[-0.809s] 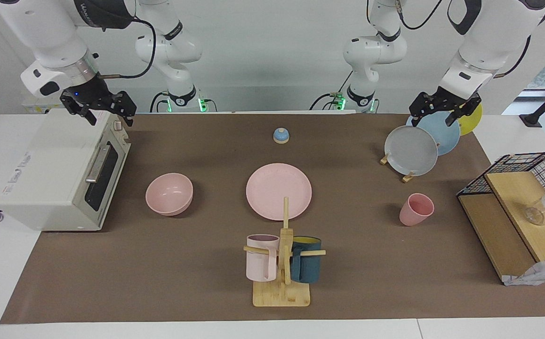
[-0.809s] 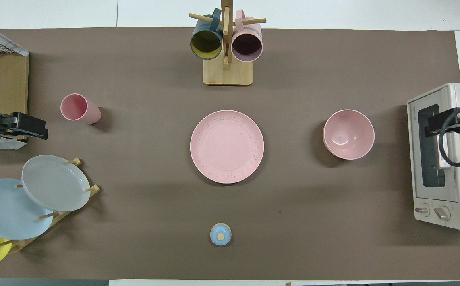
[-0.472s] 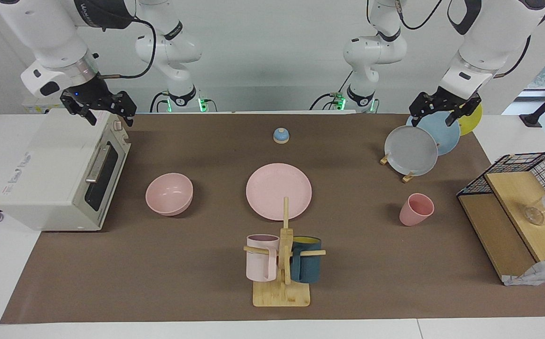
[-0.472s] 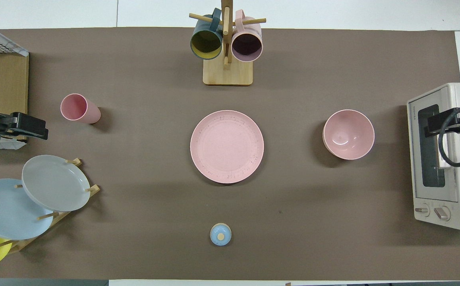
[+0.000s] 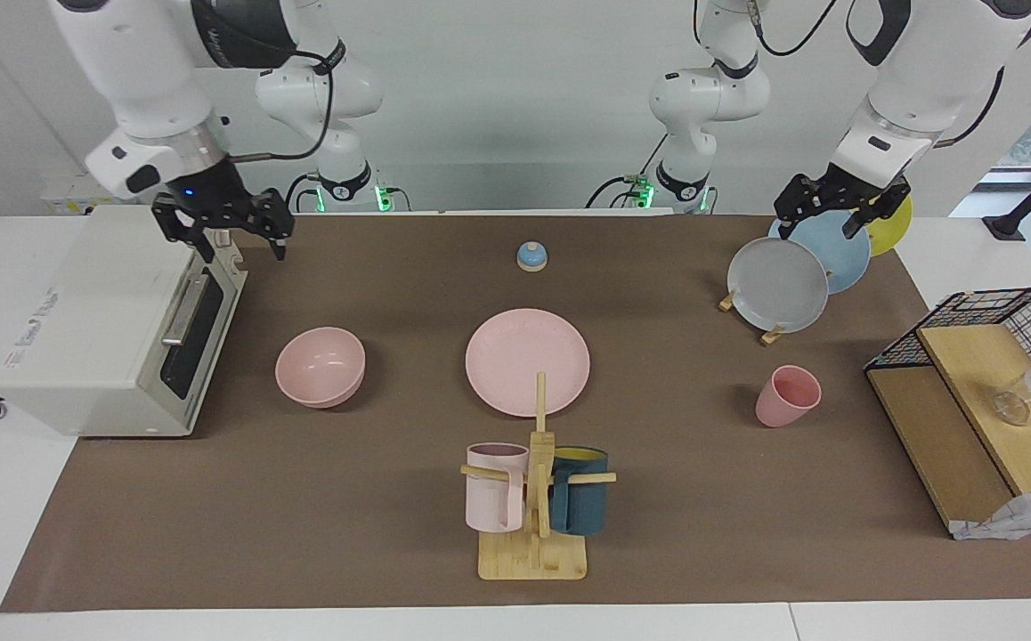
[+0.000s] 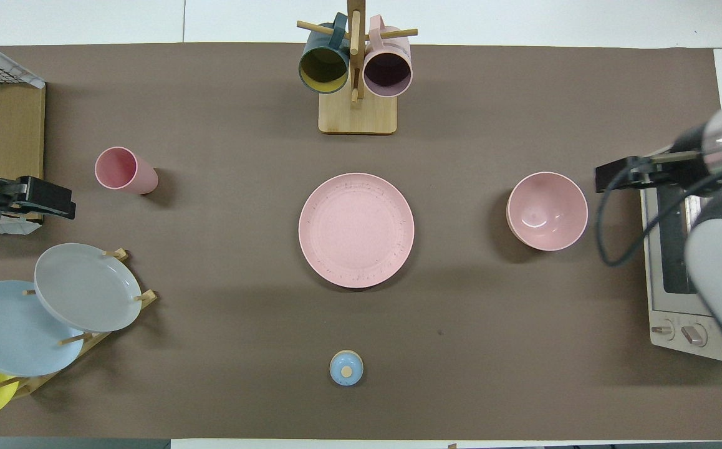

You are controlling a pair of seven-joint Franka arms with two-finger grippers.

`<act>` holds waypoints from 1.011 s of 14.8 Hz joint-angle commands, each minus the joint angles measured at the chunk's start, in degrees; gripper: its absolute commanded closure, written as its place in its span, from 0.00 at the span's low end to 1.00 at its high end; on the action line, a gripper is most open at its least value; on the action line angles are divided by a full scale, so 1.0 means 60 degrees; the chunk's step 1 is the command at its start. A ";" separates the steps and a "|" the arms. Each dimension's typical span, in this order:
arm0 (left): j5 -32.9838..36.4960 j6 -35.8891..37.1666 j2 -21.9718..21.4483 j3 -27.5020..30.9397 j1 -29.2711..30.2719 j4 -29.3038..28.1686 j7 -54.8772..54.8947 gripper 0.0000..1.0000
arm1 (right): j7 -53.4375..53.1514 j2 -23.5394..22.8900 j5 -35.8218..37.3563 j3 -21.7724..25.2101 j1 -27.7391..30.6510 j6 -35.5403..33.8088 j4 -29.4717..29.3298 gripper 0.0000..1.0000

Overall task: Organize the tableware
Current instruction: 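Reach the right gripper to the pink bowl and grasp its rim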

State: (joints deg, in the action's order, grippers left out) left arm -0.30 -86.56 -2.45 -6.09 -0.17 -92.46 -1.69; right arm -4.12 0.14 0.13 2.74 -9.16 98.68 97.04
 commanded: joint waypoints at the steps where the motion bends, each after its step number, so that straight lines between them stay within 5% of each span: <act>1: 0.0197 0.0100 -0.0061 -0.0083 0.0117 0.0030 0.0018 0.00 | -0.0630 -0.0783 -0.0124 -0.0016 -0.0421 0.1274 0.0860 0.00; 6: 0.0197 0.0100 -0.0061 -0.0083 0.0117 0.0030 0.0018 0.00 | -0.1158 -0.1181 -0.0065 -0.0017 -0.1038 0.3940 0.3013 0.00; 12: 0.0197 0.0100 -0.0061 -0.0083 0.0117 0.0030 0.0018 0.00 | -0.1276 -0.1342 -0.0050 -0.0017 -0.1096 0.5145 0.4100 0.03; 15: 0.0197 0.0100 -0.0061 -0.0083 0.0117 0.0030 0.0018 0.00 | -0.1203 -0.1401 -0.0050 -0.0017 -0.1140 0.5131 0.4130 0.39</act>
State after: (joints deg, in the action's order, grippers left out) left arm -0.30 -86.56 -2.45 -6.09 -0.17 -92.46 -1.69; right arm -11.21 -9.45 0.13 2.60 -15.88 128.37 120.26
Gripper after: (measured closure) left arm 0.000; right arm 0.128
